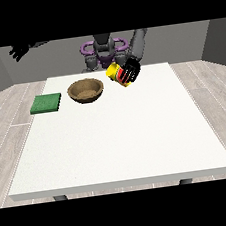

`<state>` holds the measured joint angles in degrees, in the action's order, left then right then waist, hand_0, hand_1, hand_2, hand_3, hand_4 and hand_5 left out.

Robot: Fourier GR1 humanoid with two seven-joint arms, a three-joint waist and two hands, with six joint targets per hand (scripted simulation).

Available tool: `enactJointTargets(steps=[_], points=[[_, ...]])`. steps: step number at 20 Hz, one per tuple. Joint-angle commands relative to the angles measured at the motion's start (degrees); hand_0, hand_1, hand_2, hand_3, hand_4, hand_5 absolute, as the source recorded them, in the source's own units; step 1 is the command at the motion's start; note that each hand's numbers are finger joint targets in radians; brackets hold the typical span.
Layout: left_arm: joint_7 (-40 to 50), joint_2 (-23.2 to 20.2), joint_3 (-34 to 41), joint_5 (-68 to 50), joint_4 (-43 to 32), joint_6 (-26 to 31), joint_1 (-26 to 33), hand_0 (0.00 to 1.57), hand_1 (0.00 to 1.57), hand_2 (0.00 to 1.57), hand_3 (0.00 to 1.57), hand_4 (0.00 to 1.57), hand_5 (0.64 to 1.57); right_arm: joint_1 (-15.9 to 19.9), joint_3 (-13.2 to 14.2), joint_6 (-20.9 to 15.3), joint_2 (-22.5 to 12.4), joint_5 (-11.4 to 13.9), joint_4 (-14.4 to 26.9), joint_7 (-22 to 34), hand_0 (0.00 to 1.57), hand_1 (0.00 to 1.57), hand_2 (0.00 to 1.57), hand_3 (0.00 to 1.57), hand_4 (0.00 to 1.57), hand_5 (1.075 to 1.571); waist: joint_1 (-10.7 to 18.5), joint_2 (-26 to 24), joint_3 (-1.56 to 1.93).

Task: Pick the cup and pour the ball into the bowl, then pick the bowl and place it on the pad

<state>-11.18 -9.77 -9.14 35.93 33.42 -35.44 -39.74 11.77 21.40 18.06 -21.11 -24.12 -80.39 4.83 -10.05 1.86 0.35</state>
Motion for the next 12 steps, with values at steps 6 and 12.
enactJointTargets(steps=[6,12], points=[[25.04,7.84,-12.25,19.35,-5.36,1.36,-10.07,1.36,1.36,1.57,1.57,1.44,1.545,-1.58,4.32,8.27,-4.69,-2.91,11.85,-3.71,0.00,0.00,0.00,0.00,0.68,1.559,1.74,-2.63,-0.21],[39.08,9.70,-20.53,28.84,-6.63,9.52,-16.39,1.35,1.35,1.57,1.57,1.36,1.563,-0.49,0.95,5.34,-1.45,1.52,13.29,-5.43,0.00,0.00,0.00,0.13,0.69,1.554,2.19,-5.29,-0.26]])
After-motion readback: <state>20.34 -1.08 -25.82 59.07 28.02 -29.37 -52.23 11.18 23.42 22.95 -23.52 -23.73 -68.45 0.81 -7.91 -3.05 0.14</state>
